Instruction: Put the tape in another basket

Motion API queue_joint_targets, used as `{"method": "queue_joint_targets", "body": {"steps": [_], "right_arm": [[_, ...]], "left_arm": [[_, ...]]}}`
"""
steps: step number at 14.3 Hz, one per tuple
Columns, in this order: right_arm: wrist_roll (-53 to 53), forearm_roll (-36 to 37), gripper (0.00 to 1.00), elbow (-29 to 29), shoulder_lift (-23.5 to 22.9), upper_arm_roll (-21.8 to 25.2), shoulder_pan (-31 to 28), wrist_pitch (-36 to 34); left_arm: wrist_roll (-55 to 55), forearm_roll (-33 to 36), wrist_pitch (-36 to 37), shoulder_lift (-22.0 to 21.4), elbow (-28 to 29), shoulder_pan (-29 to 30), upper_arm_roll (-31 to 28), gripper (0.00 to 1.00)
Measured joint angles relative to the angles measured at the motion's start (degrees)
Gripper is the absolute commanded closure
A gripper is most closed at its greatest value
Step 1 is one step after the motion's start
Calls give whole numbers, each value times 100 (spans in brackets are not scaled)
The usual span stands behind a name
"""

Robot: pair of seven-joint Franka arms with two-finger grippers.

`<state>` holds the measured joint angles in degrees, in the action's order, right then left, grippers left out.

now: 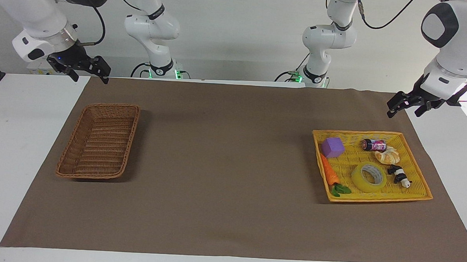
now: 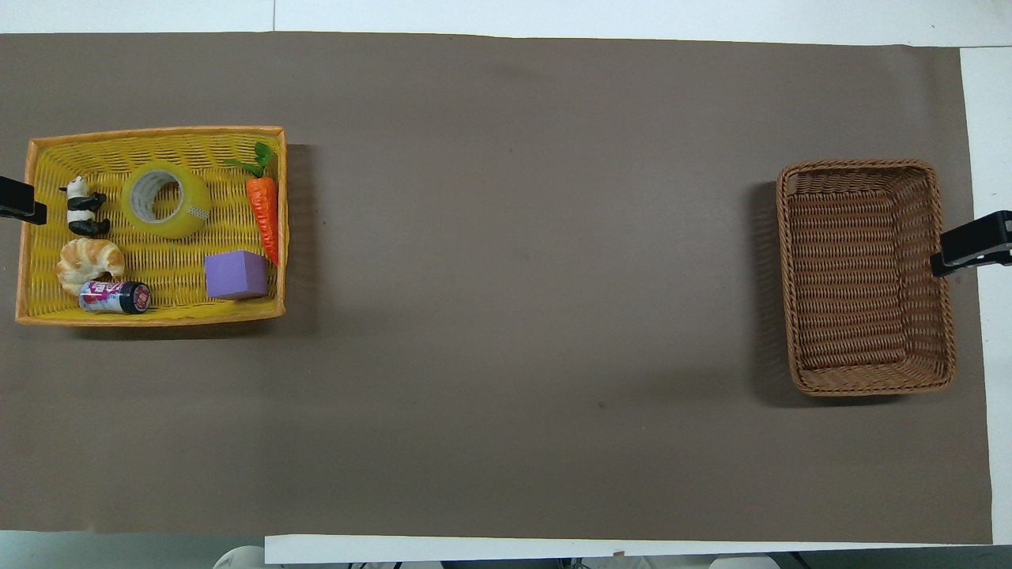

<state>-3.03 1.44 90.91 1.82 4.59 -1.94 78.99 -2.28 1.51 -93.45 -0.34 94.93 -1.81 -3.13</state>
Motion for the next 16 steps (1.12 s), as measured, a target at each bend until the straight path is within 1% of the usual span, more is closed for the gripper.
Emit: {"method": "queue_joint_targets", "body": {"steps": [4,6,8,10,12,13,15,16], "right_arm": [[0,0,1,0,0,0,0,0],[0,0,1,0,0,0,0,0],[0,0,1,0,0,0,0,0],[0,0,1,0,0,0,0,0],[0,0,1,0,0,0,0,0],[0,0,1,0,0,0,0,0],[0,0,1,0,0,0,0,0],[0,0,1,0,0,0,0,0]], "left_arm": [[44,-1,-47,0,11,2,-9,0],[44,0,-379,25,181,98,-49,0],[35,0,-947,150,577,283,-76,0],[35,-1,-1775,430,1042,370,-91,0],[38,-1,-2904,801,1529,430,-92,1],[38,-1,-3315,1005,1678,461,-95,3],[38,-1,-3798,1456,1695,469,-91,8],[38,-1,-3893,1629,1619,469,-87,10]]}}
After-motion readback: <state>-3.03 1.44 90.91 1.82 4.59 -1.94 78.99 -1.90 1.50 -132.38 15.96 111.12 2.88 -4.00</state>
